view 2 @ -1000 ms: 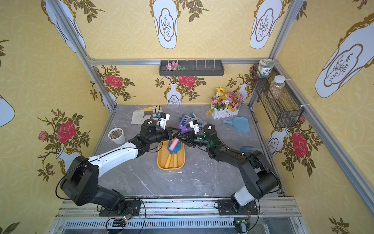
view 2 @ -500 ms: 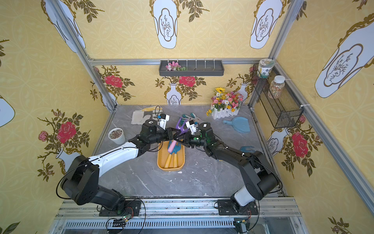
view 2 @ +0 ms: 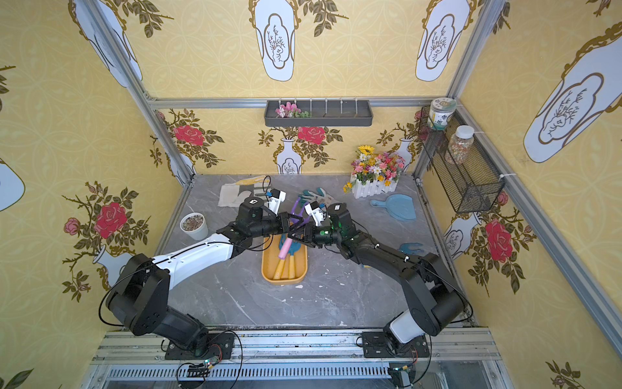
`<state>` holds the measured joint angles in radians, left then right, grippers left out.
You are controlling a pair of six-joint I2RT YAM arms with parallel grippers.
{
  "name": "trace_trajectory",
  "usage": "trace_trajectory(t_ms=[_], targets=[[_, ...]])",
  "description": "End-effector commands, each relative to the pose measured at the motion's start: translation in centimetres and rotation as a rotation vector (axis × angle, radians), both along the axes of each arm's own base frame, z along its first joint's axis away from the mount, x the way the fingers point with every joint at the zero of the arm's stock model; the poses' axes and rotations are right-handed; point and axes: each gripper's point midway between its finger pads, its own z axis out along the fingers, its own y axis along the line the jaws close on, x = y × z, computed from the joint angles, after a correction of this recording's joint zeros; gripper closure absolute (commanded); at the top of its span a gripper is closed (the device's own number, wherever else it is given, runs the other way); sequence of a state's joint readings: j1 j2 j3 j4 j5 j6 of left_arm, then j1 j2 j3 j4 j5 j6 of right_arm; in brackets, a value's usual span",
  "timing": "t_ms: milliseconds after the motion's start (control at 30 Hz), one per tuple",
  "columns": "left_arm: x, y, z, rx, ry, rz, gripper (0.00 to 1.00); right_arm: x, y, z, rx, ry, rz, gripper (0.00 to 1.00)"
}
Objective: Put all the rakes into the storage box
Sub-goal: Pick up the rake at the center of the board.
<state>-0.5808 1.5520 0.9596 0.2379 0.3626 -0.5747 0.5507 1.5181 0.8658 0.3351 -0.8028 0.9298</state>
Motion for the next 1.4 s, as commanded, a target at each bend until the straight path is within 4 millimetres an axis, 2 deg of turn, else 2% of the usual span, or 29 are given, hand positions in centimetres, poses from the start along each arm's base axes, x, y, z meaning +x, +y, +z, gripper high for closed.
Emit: trace_trajectory(t_ms=[0, 67, 167, 233, 300, 467, 533, 667, 767, 933, 1367], targets=[[-0.2, 1.0, -2.8, 0.091, 0.066, 0.036, 1.00, 0.2, 0.8, 2.7, 0.034, -0.152, 0.032, 0.71], [0.3, 1.9, -3.2, 0.129, 0.068, 0.095, 1.00, 0.8, 0.1, 1.7, -0.072, -0.162, -0.030, 0.46], [1.4, 4.0, -3.8, 0.214, 0.059, 0.213, 1.00, 1.6, -1.4, 0.7, -0.232, -0.186, -0.114, 0.21], [2.0, 5.4, -4.2, 0.274, 0.058, 0.290, 1.00, 2.0, -2.4, 0.4, -0.301, -0.187, -0.157, 0.12], [2.3, 6.4, -4.2, 0.315, 0.052, 0.340, 1.00, 2.1, -3.0, -0.1, -0.354, -0.188, -0.179, 0.08], [3.0, 8.3, -3.9, 0.383, 0.093, 0.454, 1.00, 0.9, -2.7, -1.7, -0.505, -0.207, -0.153, 0.07], [3.1, 8.6, -3.5, 0.407, 0.107, 0.487, 1.00, 0.2, -2.0, -2.4, -0.558, -0.229, -0.124, 0.07], [3.1, 7.7, -3.1, 0.420, 0.132, 0.481, 1.00, -0.6, -0.7, -3.0, -0.593, -0.243, -0.096, 0.07], [2.9, 7.0, -3.5, 0.436, 0.144, 0.464, 1.00, -0.7, 0.0, -2.7, -0.573, -0.251, -0.098, 0.08], [2.8, 6.7, -3.9, 0.434, 0.155, 0.454, 1.00, -0.6, 0.7, -1.9, -0.540, -0.270, -0.104, 0.09], [2.8, 6.1, -3.4, 0.418, 0.151, 0.438, 1.00, -1.7, 3.3, -2.2, -0.569, -0.301, -0.029, 0.16]])
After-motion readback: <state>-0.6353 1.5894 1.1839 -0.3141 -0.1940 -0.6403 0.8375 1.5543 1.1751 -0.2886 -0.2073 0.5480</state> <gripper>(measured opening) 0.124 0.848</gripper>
